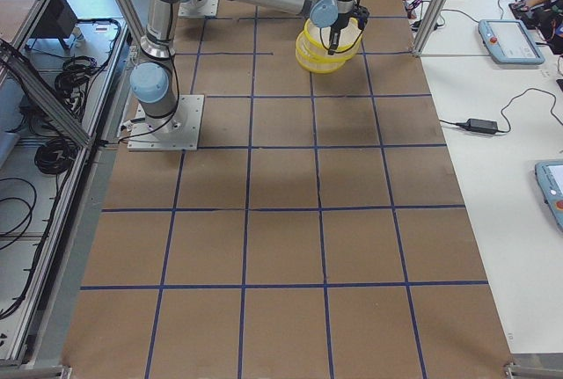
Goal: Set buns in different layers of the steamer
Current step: 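Lift the top tier back with right gripper while left reaches brown bun, then stack the top tier with right gripper while left grasps the brown bun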
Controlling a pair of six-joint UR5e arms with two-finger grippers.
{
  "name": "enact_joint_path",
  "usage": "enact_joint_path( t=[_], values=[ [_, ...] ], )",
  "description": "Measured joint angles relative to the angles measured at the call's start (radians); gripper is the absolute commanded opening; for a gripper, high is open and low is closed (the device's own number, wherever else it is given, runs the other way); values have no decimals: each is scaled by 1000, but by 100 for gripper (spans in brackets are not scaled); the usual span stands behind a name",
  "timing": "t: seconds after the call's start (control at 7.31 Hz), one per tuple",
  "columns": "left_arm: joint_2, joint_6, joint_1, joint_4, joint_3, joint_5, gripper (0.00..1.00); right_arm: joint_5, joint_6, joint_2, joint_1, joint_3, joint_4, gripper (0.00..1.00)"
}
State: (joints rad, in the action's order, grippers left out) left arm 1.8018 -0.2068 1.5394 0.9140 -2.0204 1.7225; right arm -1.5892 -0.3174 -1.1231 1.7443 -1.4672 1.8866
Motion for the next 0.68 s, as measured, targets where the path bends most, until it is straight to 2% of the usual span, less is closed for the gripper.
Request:
enact_joint_path(
  t=[0.14,0.27,0.41,0.55,0.68],
  values=[
    [1,-8,-24,-1,-20,16,95,-4,-22,17,26,0,17,2],
    [6,-23,-48,-3,-36,20,86,-6,-32,24,37,-3,24,2],
    [15,-33,-61,-6,-41,18,71,-8,-37,27,43,-8,25,2],
    [24,-36,-66,-8,-43,12,23,-8,-37,29,45,-13,25,2],
    [32,-37,-67,-8,-43,4,1,-9,-36,29,45,-20,25,2]
  ],
)
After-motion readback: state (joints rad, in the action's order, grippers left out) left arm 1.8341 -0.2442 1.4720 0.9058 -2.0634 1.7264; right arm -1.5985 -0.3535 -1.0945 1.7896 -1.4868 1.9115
